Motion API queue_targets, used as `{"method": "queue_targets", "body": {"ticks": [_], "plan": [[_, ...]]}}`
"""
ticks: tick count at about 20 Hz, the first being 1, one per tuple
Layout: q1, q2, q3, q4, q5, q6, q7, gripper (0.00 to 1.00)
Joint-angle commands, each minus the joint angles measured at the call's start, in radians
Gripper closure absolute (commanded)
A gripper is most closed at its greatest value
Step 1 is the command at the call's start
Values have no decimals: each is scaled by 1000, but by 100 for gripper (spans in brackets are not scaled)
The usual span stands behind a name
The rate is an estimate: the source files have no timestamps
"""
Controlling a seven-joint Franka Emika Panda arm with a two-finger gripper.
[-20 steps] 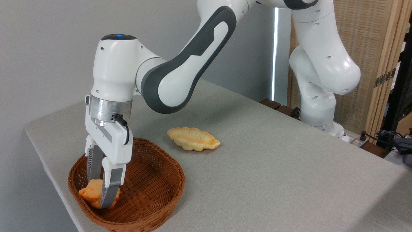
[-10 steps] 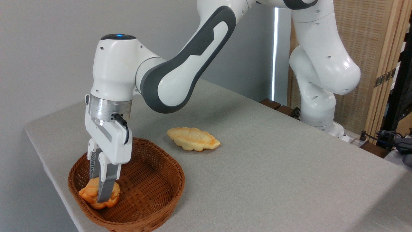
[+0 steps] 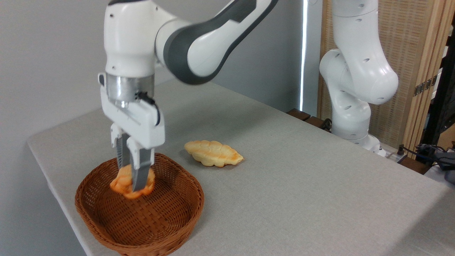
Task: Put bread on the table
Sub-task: 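Lift the bread roll out of the basket toward the flat pastry, then lower the roll onto the table beside the pastry and open the gripper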
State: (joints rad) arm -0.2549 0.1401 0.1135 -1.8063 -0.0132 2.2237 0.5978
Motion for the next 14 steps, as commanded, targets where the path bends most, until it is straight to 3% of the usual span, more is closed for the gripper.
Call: {"method": "queue_targets", "body": {"ticks": [1,7,14], "plan": [[5,-91,27,-19,-80,-152,-3,55],[3,-191,40,-106,-80,-334,59,54],[2,-241,40,-214,-73,-400,60,54]]}}
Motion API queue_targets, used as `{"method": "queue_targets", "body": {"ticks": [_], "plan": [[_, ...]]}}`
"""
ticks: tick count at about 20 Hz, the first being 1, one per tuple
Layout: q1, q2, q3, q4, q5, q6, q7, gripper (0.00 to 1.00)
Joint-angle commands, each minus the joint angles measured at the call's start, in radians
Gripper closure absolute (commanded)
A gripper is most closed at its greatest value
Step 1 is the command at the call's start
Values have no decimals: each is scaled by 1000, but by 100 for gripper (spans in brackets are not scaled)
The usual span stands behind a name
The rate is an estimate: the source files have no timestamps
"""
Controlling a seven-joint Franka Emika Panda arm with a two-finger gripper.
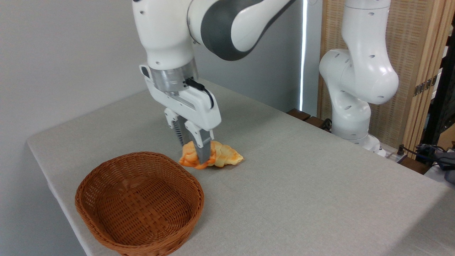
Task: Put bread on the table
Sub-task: 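Lower the roll onto the table beside the pastry and open the gripper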
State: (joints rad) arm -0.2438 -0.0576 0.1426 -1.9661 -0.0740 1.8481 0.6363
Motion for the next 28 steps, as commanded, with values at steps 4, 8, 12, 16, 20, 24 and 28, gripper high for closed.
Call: {"method": "queue_targets", "body": {"ticks": [4,8,12,16,20,24,28], "plan": [[-11,-44,11,-71,-3,-82,37,51],[-9,-38,11,-71,-3,-104,43,16],[-8,-41,12,-68,-1,-102,45,0],[-8,-39,12,-69,-1,-104,45,0],[-8,-39,12,-68,-1,-102,45,0],[-8,-39,12,-68,-1,-101,45,0],[-8,-39,12,-66,-1,-99,45,0]]}}
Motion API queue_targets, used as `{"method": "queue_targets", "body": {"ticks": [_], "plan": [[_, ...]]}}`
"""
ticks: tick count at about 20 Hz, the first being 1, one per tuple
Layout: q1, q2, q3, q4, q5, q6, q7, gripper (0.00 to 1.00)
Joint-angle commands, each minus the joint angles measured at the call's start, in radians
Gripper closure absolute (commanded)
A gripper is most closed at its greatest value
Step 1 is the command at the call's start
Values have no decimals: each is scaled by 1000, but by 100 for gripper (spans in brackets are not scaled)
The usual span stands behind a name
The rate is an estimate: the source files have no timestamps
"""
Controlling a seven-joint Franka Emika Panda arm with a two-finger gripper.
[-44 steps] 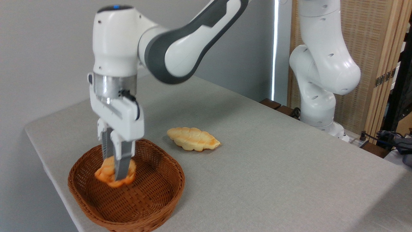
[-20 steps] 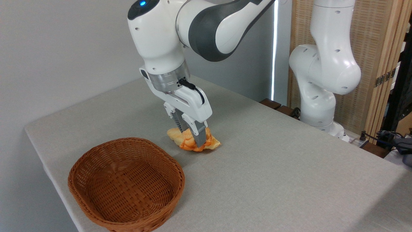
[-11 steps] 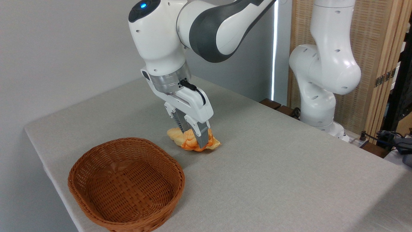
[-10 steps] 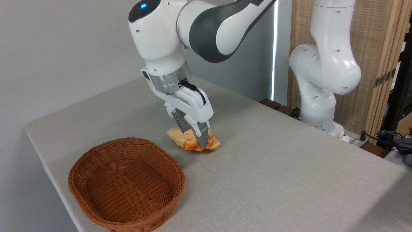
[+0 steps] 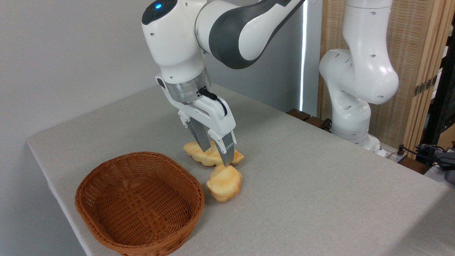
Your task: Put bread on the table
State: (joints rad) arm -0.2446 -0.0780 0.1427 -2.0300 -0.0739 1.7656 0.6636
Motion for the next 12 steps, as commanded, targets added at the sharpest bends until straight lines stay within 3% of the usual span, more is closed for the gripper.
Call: {"method": "queue_targets", "body": {"ticks": [1,6,12], "plan": [[-7,-19,12,-3,-1,-17,18,0],[-7,-19,12,17,0,20,18,0],[-7,-9,11,62,-4,201,4,0]]}}
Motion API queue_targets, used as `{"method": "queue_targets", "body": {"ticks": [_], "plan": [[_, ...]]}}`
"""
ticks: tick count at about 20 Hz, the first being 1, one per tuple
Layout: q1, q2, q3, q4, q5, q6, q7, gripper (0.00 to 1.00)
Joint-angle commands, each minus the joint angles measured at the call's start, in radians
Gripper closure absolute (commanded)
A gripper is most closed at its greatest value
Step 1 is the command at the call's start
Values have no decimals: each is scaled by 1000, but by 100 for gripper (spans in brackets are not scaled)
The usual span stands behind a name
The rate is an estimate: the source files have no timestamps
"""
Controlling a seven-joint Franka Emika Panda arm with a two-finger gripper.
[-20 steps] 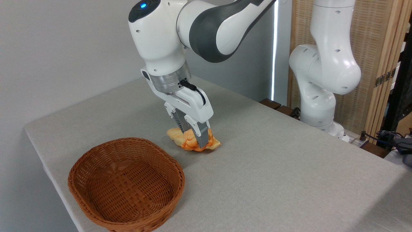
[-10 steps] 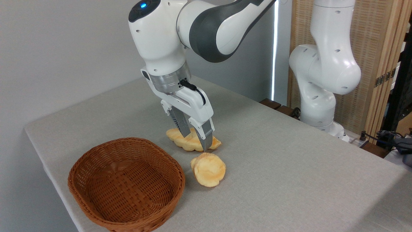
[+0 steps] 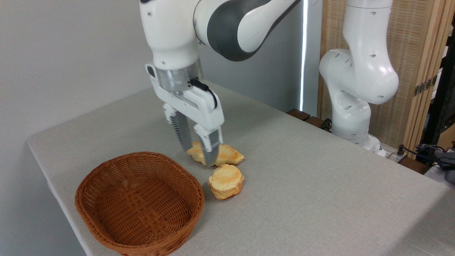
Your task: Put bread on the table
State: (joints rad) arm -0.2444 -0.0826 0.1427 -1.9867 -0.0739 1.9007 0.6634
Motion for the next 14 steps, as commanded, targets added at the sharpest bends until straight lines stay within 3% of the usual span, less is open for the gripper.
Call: {"method": "queue_targets", "body": {"ticks": [1,7,10,14], "plan": [[-7,-3,11,19,-3,92,4,0],[-9,40,3,49,3,153,2,0],[-9,47,1,60,52,153,-14,0],[-9,49,6,71,40,153,-18,0]]}}
